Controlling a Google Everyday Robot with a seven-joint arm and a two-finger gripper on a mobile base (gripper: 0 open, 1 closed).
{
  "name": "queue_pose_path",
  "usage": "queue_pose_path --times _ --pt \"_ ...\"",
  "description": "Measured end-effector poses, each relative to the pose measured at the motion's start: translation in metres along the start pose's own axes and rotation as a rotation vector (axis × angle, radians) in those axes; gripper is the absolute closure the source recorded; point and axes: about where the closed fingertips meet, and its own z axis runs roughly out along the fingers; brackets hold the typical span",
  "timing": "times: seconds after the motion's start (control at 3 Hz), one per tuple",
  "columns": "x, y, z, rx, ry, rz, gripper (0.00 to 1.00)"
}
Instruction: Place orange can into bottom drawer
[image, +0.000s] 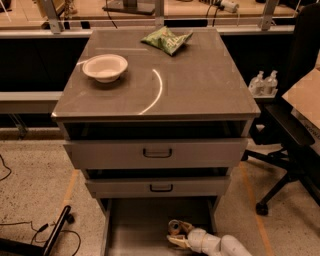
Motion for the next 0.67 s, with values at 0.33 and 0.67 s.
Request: queue_pose_path --times 0.33,0.67 --pt "-0.0003 0.0015 0.0017 -0.003 -0.001 0.001 0.00" --pt "-0.0003 0.0016 0.0018 -0.003 -0.001 0.001 0.00"
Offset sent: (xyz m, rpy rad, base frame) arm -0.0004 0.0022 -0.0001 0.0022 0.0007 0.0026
